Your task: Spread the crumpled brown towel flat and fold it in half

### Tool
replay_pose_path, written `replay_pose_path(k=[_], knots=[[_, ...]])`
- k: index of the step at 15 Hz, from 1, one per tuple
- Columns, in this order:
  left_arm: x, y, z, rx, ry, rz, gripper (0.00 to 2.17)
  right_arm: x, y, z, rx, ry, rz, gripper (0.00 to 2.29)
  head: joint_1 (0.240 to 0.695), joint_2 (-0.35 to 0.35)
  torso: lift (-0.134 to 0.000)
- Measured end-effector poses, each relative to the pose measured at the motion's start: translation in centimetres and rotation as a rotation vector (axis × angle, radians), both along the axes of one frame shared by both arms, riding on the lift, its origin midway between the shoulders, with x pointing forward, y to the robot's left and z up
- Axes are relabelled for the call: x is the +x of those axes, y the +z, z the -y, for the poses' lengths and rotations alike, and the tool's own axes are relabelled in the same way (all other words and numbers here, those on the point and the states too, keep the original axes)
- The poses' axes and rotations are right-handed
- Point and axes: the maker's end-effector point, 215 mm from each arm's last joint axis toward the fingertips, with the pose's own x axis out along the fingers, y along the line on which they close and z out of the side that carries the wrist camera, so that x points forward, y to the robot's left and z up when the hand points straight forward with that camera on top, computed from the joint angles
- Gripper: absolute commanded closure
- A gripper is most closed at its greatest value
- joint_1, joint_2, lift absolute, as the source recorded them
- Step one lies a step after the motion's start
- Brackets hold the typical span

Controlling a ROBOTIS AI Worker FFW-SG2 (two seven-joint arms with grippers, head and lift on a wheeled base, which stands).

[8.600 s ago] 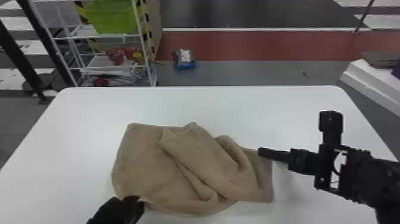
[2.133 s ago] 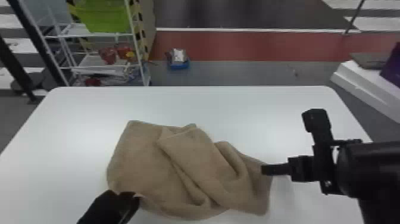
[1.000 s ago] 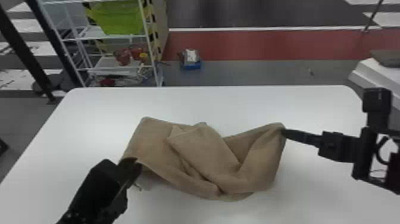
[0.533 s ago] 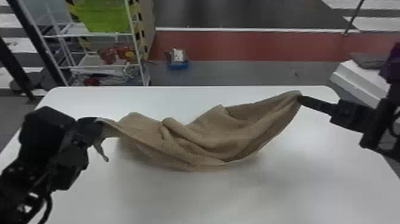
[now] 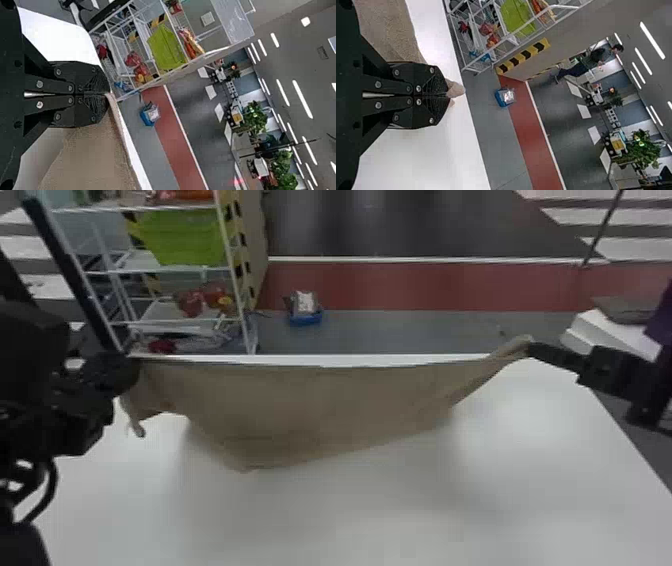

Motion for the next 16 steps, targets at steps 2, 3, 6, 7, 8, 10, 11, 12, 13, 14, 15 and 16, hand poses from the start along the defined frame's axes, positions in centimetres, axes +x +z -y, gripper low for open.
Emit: replay_pose_path(k=[2, 3, 6, 7, 8, 10, 11, 12, 13, 14, 15, 16], knots=[[1.2, 0.1, -0.3, -0.005, -0.029, -0.008, 1.44, 1.0, 0.5, -0.1, 0.006, 0.004, 0.001, 1.24, 0.605, 0.022, -0.134], [1.8, 0.3, -0.5, 0.009, -0.036, -0.001, 1.44, 1.6, 1.0, -0.1, 0.01, 0.006, 0.01, 1.24, 0.6, 0.024, -0.134], [4.8, 0.6, 0.0, 0.023, -0.066, 0.01, 1.44, 4.3, 3.2, -0.4, 0.022, 0.009, 0.06, 1.24, 0.552, 0.023, -0.134], [6.3, 0.5, 0.6, 0.019, -0.075, 0.01, 1.44, 5.2, 4.1, -0.5, 0.023, 0.009, 0.079, 1.24, 0.539, 0.02, -0.134], [7.7, 0.6, 1.3, 0.018, -0.086, 0.01, 1.44, 6.1, 5.0, -0.4, 0.023, 0.006, 0.101, 1.24, 0.525, 0.014, -0.134], [10.5, 1.9, 2.6, 0.024, -0.104, 0.024, 1.44, 7.4, 6.8, -0.3, 0.026, 0.003, 0.134, 1.24, 0.497, 0.002, -0.134], [11.7, 3.2, 2.9, 0.034, -0.104, 0.039, 1.44, 8.0, 7.9, -0.1, 0.027, -0.001, 0.15, 1.24, 0.463, -0.006, -0.134], [12.4, 4.2, 2.9, 0.043, -0.1, 0.053, 1.44, 8.3, 8.6, 0.3, 0.028, -0.01, 0.161, 1.24, 0.445, -0.01, -0.134], [12.8, 5.2, 2.7, 0.052, -0.093, 0.066, 1.44, 8.4, 9.1, 1.1, 0.027, -0.019, 0.168, 1.24, 0.432, -0.014, -0.134], [12.8, 5.6, 2.2, 0.054, -0.084, 0.074, 1.44, 8.0, 9.3, 2.0, 0.024, -0.026, 0.173, 1.24, 0.427, -0.018, -0.134], [12.2, 5.9, 1.5, 0.053, -0.075, 0.083, 1.44, 7.4, 9.2, 2.8, 0.023, -0.031, 0.174, 1.24, 0.425, -0.02, -0.134], [11.0, 5.9, 0.4, 0.053, -0.06, 0.091, 1.44, 6.3, 8.9, 3.7, 0.024, -0.035, 0.178, 1.24, 0.438, -0.019, -0.134]])
